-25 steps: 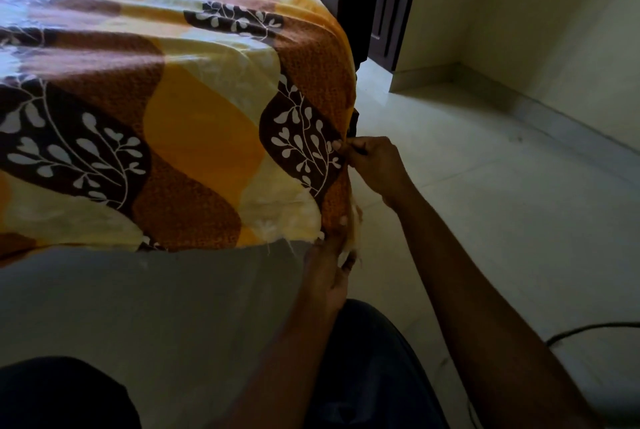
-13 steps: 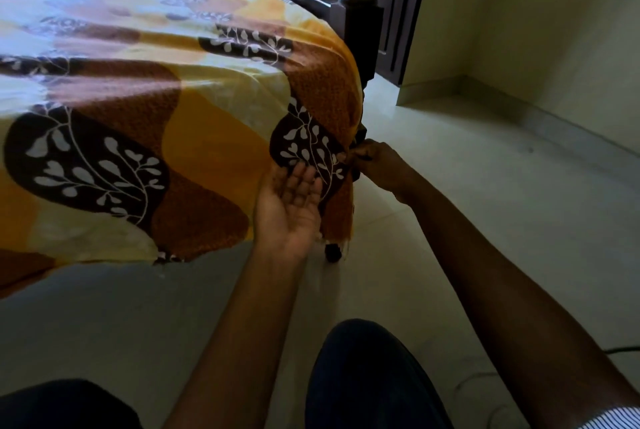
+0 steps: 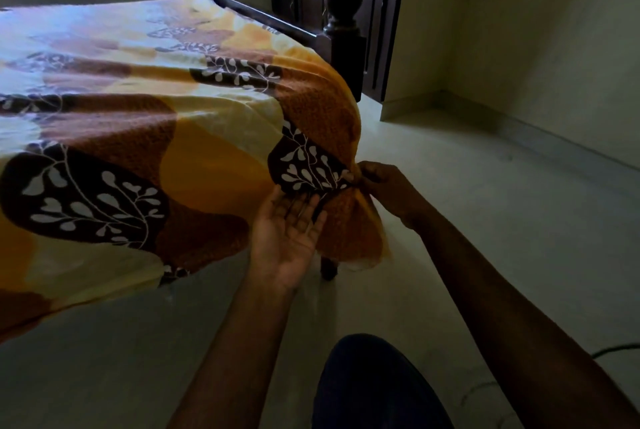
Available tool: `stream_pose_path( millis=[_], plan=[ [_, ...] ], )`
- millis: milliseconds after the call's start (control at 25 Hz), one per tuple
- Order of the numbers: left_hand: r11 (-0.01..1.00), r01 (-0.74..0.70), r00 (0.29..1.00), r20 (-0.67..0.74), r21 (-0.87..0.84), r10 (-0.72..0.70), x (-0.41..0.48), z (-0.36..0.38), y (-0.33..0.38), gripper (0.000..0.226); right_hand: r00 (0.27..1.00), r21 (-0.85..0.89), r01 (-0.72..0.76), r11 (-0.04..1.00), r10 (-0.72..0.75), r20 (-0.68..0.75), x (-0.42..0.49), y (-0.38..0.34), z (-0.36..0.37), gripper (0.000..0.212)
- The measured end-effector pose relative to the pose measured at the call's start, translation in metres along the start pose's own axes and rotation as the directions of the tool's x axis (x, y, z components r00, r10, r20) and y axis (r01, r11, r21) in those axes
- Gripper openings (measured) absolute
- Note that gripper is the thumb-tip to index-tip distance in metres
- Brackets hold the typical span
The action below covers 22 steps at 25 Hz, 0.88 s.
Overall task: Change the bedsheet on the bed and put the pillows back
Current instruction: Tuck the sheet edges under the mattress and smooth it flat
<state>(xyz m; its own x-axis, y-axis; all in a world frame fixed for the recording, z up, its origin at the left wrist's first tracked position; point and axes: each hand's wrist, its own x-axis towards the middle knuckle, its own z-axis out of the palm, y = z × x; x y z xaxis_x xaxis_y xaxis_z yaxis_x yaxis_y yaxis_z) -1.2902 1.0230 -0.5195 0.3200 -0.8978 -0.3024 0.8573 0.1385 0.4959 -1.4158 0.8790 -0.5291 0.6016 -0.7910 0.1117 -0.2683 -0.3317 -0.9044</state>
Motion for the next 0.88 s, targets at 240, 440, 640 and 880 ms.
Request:
stream_pose_path(
  millis=[240,440,640,880],
  plan=[
    [0.996,0.053,0.986,-0.162,0.067,-0.041,0.001,-0.001,-0.008,0.025,0.944,-0.344,-0.013,0.939,-0.102,-0.313,0.03,0.023,0.0,0.024],
    [0.999,-0.047,0.992,-0.113,0.022,0.049,-0.004,0.008,-0.016,0.025,0.98,-0.329,-0.118,0.937,0.057,-0.19,0.046,0.016,0.003,0.029],
    [0.987,-0.075,0.997,-0.042,-0.146,0.069,0.018,-0.001,-0.002,0.034,0.969,-0.144,-0.242,0.96,0.231,-0.087,0.052,0.005,-0.005,0.036],
    [0.968,-0.011,0.96,0.268,-0.252,0.081,0.027,-0.033,-0.004,0.092,0.952,0.522,-0.267,0.81,0.306,0.012,0.034,0.002,0.013,0.028]
  ],
)
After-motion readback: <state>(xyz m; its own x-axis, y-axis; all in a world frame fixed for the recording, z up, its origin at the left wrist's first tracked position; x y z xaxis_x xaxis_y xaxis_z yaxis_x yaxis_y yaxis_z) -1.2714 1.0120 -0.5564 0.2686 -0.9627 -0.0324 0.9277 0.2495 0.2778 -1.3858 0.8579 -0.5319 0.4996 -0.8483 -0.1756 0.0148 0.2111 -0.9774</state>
